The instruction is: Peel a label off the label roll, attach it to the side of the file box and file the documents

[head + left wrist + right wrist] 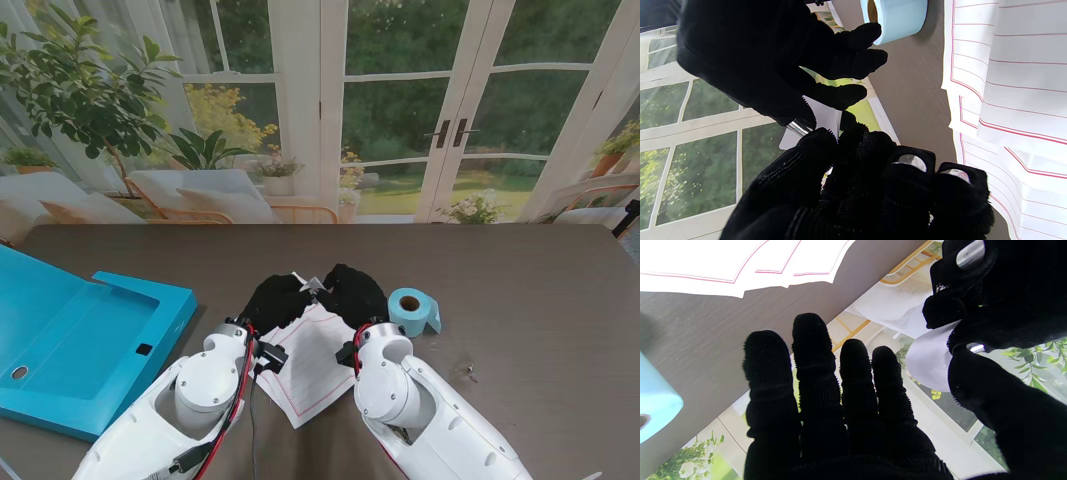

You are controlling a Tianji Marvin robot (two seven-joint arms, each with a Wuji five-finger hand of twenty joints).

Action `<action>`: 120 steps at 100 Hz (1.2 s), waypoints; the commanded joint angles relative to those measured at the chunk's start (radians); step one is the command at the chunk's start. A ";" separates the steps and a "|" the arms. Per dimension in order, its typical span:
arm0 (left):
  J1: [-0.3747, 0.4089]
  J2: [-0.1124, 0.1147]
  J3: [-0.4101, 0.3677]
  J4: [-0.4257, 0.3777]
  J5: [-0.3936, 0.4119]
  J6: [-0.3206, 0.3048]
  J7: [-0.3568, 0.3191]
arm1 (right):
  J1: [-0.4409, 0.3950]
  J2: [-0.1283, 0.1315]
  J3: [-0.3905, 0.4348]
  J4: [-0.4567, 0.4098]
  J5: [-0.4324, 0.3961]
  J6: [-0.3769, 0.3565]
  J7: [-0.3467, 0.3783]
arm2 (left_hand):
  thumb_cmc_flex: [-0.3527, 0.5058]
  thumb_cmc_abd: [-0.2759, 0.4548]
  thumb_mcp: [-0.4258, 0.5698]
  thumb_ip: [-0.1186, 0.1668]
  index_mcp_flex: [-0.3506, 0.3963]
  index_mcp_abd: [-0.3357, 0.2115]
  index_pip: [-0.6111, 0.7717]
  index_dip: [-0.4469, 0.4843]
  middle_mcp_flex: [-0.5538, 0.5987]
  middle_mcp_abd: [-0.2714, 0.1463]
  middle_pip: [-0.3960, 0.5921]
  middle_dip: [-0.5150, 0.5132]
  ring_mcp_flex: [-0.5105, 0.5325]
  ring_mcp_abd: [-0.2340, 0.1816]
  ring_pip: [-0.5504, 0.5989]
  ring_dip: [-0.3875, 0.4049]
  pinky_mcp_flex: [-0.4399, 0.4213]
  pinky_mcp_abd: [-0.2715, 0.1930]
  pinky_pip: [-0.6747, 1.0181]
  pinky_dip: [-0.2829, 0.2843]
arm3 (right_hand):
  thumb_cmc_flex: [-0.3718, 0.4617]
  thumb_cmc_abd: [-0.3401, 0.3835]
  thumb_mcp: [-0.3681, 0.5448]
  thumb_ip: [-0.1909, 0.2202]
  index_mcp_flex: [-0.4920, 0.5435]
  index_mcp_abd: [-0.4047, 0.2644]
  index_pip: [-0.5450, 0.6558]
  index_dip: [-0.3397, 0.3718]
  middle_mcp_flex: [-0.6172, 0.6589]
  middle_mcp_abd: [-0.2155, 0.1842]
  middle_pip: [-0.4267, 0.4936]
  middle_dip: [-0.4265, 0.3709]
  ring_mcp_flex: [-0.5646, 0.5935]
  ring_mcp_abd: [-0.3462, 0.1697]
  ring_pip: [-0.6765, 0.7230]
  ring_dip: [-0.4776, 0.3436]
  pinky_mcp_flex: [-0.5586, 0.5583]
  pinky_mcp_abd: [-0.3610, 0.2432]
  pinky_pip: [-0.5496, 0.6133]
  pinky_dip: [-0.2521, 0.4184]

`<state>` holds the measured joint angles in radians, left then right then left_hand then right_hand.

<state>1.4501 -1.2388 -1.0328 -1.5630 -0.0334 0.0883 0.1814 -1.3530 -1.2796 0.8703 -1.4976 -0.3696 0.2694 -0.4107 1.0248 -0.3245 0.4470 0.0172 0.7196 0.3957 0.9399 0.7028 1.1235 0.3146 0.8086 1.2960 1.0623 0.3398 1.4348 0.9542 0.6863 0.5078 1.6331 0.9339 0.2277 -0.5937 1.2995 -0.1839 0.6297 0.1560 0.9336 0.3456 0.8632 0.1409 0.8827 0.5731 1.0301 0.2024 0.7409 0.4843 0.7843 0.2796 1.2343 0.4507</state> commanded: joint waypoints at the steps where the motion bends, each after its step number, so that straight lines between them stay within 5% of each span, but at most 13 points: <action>1: 0.004 -0.001 0.001 -0.007 -0.003 0.004 -0.024 | -0.007 0.000 -0.001 -0.008 -0.002 -0.006 0.019 | 0.029 -0.005 -0.027 -0.040 0.014 0.038 0.006 0.009 -0.010 0.014 0.001 -0.003 0.002 -0.005 -0.001 0.002 0.000 0.025 0.005 0.001 | 0.005 0.017 0.007 0.022 0.012 -0.025 0.005 0.016 0.023 -0.026 -0.016 -0.007 0.039 -0.013 0.000 0.013 -0.251 -0.012 0.051 -0.025; 39: 0.009 0.010 -0.006 -0.013 0.003 0.006 -0.059 | 0.005 0.000 -0.001 0.017 -0.001 -0.026 0.017 | 0.032 -0.002 -0.034 -0.039 0.013 0.037 0.006 0.009 -0.013 0.013 0.001 -0.003 -0.002 -0.006 -0.002 0.004 -0.004 0.023 0.002 0.003 | 0.039 0.026 0.037 0.033 0.048 -0.073 0.000 0.013 0.051 -0.036 -0.021 -0.017 0.062 -0.020 0.004 0.015 -0.229 -0.013 0.062 -0.029; 50: 0.009 0.012 -0.006 -0.014 0.003 0.005 -0.065 | 0.009 -0.004 -0.002 0.028 -0.004 -0.039 0.003 | 0.032 -0.002 -0.035 -0.038 0.012 0.036 0.005 0.008 -0.013 0.014 0.001 -0.002 -0.002 -0.006 -0.002 0.004 -0.004 0.023 0.002 0.004 | 0.120 -0.096 0.095 -0.106 0.099 -0.104 0.083 -0.160 0.131 -0.051 -0.029 -0.022 0.138 -0.043 0.019 0.020 -0.161 -0.014 0.091 -0.048; 62: 0.008 0.012 -0.005 -0.011 0.003 0.003 -0.066 | 0.012 -0.009 -0.004 0.041 -0.010 -0.051 -0.021 | 0.033 -0.001 -0.036 -0.038 0.011 0.035 0.006 0.010 -0.014 0.014 0.000 -0.003 -0.002 -0.006 -0.003 0.005 -0.004 0.023 0.001 0.005 | 0.189 -0.189 0.128 -0.168 0.151 -0.137 0.180 -0.228 0.233 -0.064 -0.039 -0.015 0.242 -0.069 0.056 0.036 -0.072 -0.019 0.129 -0.048; 92: 0.013 0.012 -0.003 -0.008 -0.003 0.006 -0.069 | 0.013 -0.013 -0.001 0.058 -0.004 -0.108 -0.046 | 0.033 0.000 -0.036 -0.038 0.013 0.036 0.005 0.009 -0.013 0.015 0.000 -0.003 -0.003 -0.005 -0.003 0.005 -0.005 0.023 0.001 0.005 | 0.244 -0.225 0.140 -0.185 0.237 -0.166 0.259 -0.282 0.364 -0.076 -0.040 0.034 0.282 -0.092 0.223 0.109 0.041 -0.019 0.169 -0.038; 108: 0.016 0.010 -0.003 -0.007 -0.006 0.007 -0.062 | 0.015 -0.011 0.003 0.074 0.006 -0.170 -0.048 | 0.033 -0.001 -0.036 -0.038 0.012 0.036 0.004 0.008 -0.013 0.015 0.000 -0.003 -0.003 -0.005 -0.003 0.006 -0.005 0.023 0.000 0.006 | 0.265 -0.301 0.203 -0.193 0.314 -0.173 0.289 -0.305 0.464 -0.084 -0.038 0.065 0.283 -0.110 0.405 0.168 0.145 -0.003 0.230 -0.013; 120: 0.019 0.010 -0.003 -0.009 -0.007 0.010 -0.063 | 0.013 -0.009 0.005 0.076 0.007 -0.180 -0.045 | 0.034 0.000 -0.036 -0.038 0.013 0.036 0.003 0.007 -0.013 0.017 0.000 -0.004 -0.005 -0.004 -0.005 0.005 -0.005 0.023 0.000 0.006 | 0.270 -0.308 0.207 -0.193 0.340 -0.165 0.313 -0.280 0.519 -0.089 -0.032 0.110 0.285 -0.138 0.511 0.213 0.216 -0.004 0.254 0.003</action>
<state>1.4638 -1.2250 -1.0365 -1.5690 -0.0364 0.0928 0.1356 -1.3358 -1.2872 0.8750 -1.4207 -0.3609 0.0910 -0.4710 1.0344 -0.3270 0.4228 0.0141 0.7196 0.3959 0.9391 0.7028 1.1235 0.3149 0.8076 1.2960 1.0619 0.3400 1.4329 0.9542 0.6842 0.5086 1.6322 0.9339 0.4782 -0.8587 1.4052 -0.3505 0.9461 0.0092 1.2145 0.0538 1.3058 0.0641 0.8461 0.6468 1.2848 0.1202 1.1915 0.6657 0.7910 0.2796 1.4323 0.4262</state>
